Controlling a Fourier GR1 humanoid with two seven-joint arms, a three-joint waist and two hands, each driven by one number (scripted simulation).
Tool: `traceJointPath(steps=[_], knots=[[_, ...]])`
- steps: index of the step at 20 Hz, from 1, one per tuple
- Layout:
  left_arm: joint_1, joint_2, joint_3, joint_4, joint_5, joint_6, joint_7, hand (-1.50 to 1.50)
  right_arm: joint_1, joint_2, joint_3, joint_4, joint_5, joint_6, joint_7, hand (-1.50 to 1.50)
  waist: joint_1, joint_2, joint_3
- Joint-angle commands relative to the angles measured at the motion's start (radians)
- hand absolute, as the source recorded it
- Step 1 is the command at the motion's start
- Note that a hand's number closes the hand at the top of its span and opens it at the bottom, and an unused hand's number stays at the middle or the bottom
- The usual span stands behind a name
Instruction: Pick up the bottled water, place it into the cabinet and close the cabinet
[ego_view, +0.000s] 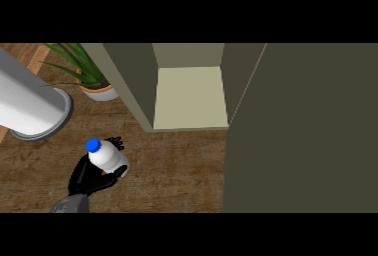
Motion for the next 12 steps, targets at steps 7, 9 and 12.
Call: traceJointPath(steps=[7,9,12], knots=[[-0.029,0.016,-0.056,0.196,-0.169,0.168,-0.329,1.5,-0.003,-0.016,0.035,-0.108,0.04,-0.035,0.026,-1.5,0.009,0.004,0.0],[-0.081,0.012,-0.05,0.186,-0.177,0.242,-0.341,1.5,0.083,-0.062,0.003,-0.177,0.004,-0.022,0.022,-1.5,-0.002,0.001,0.0],[-0.077,-0.001,-0.071,0.196,-0.195,0.229,-0.394,1.5,0.085,-0.054,0.058,-0.199,0.034,-0.05,0.057,-1.5,0.012,0.001,0.001]])
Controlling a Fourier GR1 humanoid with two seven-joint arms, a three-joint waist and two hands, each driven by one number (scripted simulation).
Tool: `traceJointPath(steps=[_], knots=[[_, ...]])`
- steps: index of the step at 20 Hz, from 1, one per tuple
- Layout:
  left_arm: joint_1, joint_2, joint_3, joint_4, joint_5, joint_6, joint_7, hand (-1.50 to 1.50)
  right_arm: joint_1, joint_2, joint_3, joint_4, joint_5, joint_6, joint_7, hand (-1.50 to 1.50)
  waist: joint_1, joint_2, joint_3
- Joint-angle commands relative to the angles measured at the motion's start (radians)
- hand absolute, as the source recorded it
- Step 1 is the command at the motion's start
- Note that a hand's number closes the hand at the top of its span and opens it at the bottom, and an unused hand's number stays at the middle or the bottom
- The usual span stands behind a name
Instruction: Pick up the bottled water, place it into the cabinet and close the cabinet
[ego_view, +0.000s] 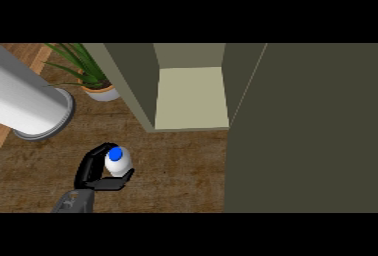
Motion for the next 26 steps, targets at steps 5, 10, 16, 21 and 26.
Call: traceJointPath(steps=[5,10,16,21,26], knots=[[0.072,-0.11,-0.048,0.029,-0.061,0.12,-0.157,1.5,0.028,-0.032,-0.023,-0.161,-0.013,-0.038,0.081,-1.5,0.022,0.003,-0.004],[0.066,-0.146,-0.064,-0.075,-0.042,0.132,-0.047,1.5,0.092,-0.057,0.01,-0.171,0.009,-0.028,0.041,-1.5,0.022,-0.004,-0.002],[0.024,-0.156,-0.175,-0.191,0.07,0.081,0.088,1.5,0.087,-0.068,0.012,-0.121,0.035,-0.043,-0.03,-1.5,0.025,-0.006,-0.002],[0.052,-0.157,-0.369,-0.347,0.247,0.2,0.208,1.5,0.052,-0.076,0.003,-0.116,-0.006,-0.049,0.014,-1.5,0.028,-0.004,-0.002],[-0.048,-0.157,-0.472,-0.444,0.314,0.376,0.398,1.5,0.079,-0.089,-0.042,-0.151,-0.048,-0.053,-0.008,-1.5,0.015,-0.003,-0.002]])
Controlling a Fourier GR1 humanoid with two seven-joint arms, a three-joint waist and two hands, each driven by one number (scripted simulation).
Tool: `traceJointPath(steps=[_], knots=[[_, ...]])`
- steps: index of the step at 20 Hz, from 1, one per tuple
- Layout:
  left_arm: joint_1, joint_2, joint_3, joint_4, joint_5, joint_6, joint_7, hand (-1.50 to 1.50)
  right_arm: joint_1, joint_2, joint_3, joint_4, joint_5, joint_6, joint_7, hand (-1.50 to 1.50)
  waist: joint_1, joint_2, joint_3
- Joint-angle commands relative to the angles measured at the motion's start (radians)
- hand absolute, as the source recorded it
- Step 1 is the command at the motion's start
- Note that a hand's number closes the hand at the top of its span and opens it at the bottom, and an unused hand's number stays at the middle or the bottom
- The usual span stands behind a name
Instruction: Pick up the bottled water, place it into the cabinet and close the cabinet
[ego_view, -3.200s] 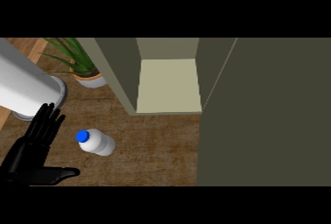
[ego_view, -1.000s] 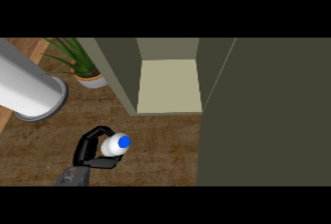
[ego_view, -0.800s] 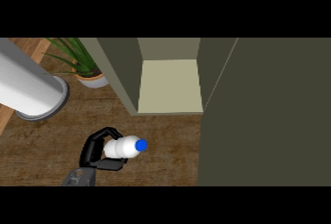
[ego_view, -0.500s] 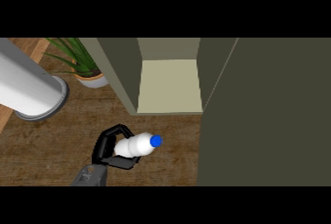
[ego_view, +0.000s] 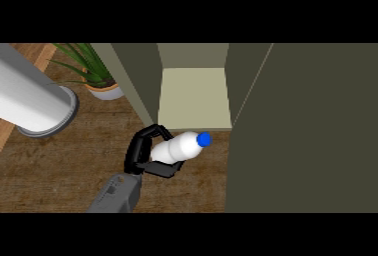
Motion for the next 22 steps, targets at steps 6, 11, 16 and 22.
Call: traceJointPath(steps=[6,11,16,22], knots=[[-0.173,-0.002,-0.195,-0.083,0.179,0.255,0.227,1.5,0.057,-0.062,-0.113,-0.115,-0.122,0.037,0.003,-1.5,-0.021,0.004,0.0],[-0.342,-0.002,-0.183,0.022,0.213,0.364,0.286,1.5,0.098,-0.041,-0.054,-0.143,-0.053,0.03,-0.011,-1.5,-0.036,0.007,-0.001],[-0.496,-0.002,-0.16,0.143,0.278,0.368,0.354,1.5,0.078,-0.05,-0.108,-0.111,-0.111,0.06,-0.031,-1.5,-0.039,0.012,-0.001],[-0.573,-0.002,-0.113,0.305,0.301,0.453,0.293,1.5,0.102,-0.054,-0.131,-0.085,-0.114,0.091,-0.08,-1.5,-0.063,0.016,0.0]])
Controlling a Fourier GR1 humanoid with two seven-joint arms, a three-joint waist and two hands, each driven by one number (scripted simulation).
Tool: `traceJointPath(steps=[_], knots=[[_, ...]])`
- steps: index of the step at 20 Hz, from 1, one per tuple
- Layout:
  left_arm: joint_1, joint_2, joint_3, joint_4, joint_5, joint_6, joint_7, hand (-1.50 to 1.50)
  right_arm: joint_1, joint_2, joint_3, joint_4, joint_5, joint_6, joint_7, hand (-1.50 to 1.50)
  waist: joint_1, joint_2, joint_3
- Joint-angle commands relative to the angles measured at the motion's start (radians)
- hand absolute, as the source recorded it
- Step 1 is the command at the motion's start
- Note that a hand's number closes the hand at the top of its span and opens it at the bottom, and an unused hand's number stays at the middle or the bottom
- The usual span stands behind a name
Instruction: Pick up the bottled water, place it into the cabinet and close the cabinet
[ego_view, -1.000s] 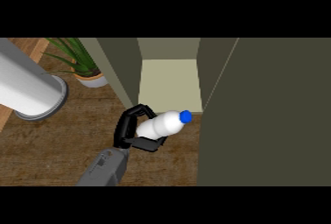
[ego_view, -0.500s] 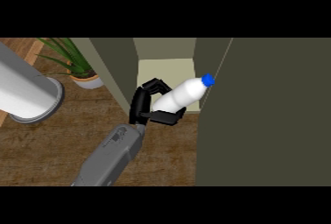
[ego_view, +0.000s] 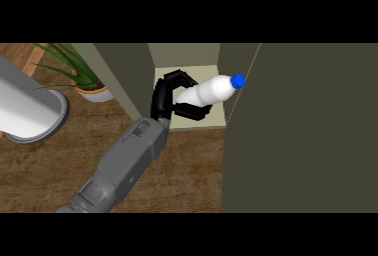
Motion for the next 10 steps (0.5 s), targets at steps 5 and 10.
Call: traceJointPath(steps=[5,10], knots=[[-0.183,0.014,0.024,0.23,-0.057,0.189,0.024,1.5,0.009,-0.013,-0.041,-0.063,-0.091,0.025,0.03,-1.5,-0.001,0.008,0.001],[-0.182,-0.003,-0.004,0.363,-0.124,0.34,-0.035,-1.5,0.014,-0.012,-0.044,-0.031,-0.086,0.054,-0.023,-1.5,-0.022,0.014,0.001]])
